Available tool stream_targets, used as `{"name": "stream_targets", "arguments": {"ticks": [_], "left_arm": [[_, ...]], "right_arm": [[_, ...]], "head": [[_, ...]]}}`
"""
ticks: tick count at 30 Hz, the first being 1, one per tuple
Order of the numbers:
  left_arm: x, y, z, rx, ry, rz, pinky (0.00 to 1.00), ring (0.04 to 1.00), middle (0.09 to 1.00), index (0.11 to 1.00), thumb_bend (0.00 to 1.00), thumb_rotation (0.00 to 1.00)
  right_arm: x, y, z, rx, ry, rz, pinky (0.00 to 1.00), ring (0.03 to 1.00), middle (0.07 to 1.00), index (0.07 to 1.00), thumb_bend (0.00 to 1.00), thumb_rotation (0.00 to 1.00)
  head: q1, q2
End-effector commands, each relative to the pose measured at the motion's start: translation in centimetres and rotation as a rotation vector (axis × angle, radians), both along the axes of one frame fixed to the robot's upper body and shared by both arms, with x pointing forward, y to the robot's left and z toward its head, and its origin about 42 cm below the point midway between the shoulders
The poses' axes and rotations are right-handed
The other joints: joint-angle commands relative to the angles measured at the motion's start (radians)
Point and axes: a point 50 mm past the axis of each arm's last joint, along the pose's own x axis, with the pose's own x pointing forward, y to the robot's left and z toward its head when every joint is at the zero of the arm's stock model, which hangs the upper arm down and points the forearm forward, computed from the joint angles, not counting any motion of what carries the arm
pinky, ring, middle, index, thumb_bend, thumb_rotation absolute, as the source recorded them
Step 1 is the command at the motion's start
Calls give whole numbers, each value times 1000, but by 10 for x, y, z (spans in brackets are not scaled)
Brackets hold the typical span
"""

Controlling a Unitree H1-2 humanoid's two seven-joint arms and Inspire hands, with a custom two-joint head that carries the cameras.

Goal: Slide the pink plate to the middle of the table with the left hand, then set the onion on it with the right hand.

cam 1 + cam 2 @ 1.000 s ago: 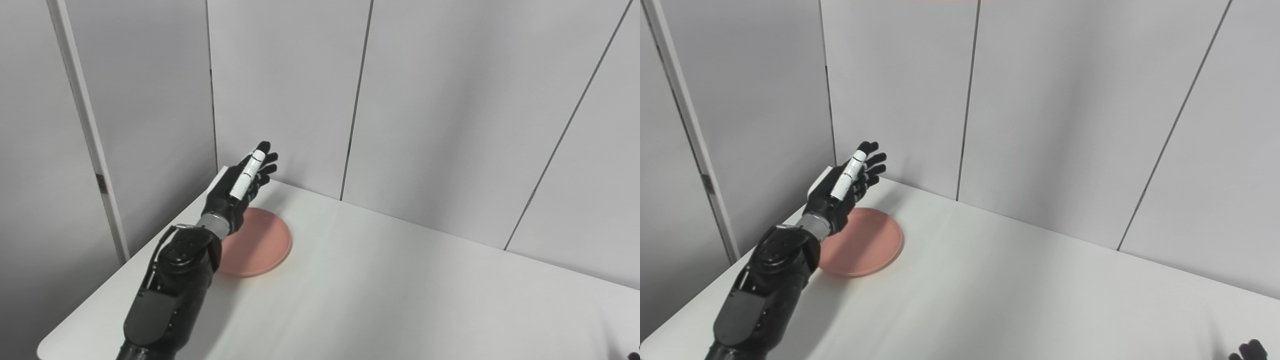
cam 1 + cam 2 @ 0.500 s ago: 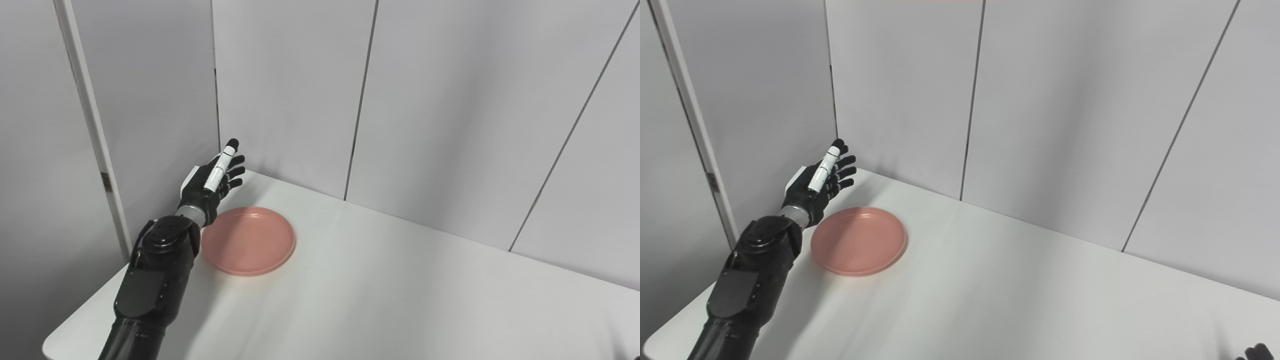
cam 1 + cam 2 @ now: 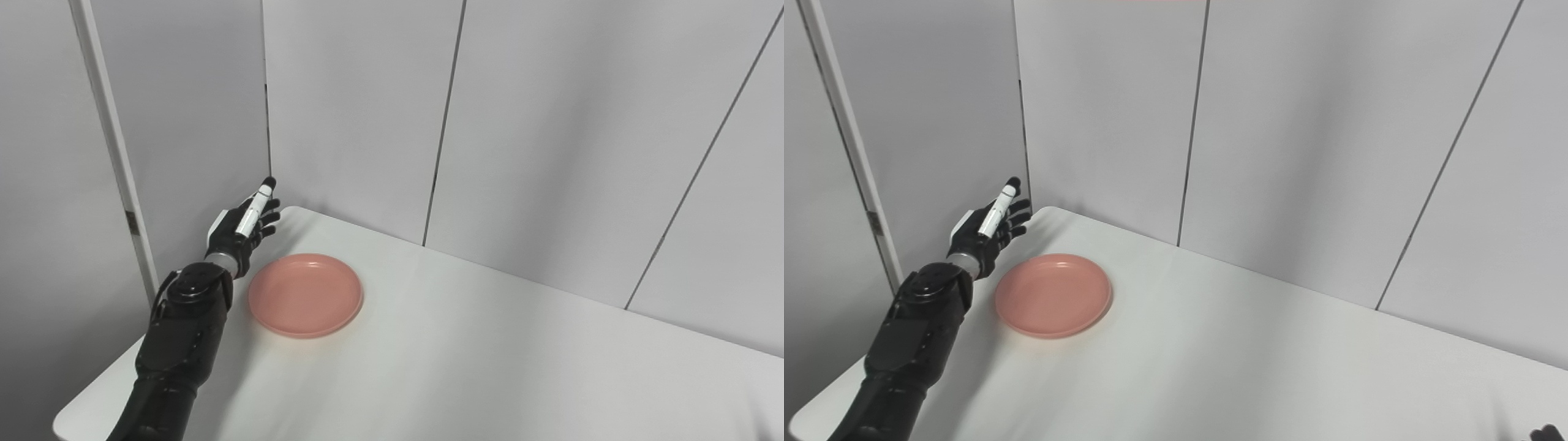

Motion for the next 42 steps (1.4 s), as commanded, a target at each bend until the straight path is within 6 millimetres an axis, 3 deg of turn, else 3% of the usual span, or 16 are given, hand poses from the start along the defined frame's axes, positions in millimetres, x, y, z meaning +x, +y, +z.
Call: {"name": "stream_targets", "arguments": {"ticks": [1,10,18,33,42], "left_arm": [[14,11,46,61,-141,5,920,912,915,919,780,794],[14,30,33,84,-106,56,945,917,910,927,781,801],[12,41,14,98,-63,107,906,906,896,913,781,818],[6,25,-27,45,4,90,907,874,870,917,755,829],[10,19,-33,30,19,71,867,840,841,905,766,816]], "right_arm": [[-36,1,-49,48,170,-27,1000,1000,1000,1000,830,960],[-37,0,-48,47,165,-19,1000,1000,1000,1000,808,970],[-37,0,-47,47,164,-17,1000,1000,1000,1000,810,969],[-39,-2,-45,39,168,-18,1000,1000,1000,1000,831,961],[-39,1,-45,44,166,-15,1000,1000,1000,1000,825,966]], "head": [[-1,1],[-2,8],[-4,16],[-13,28],[-22,28]]}}
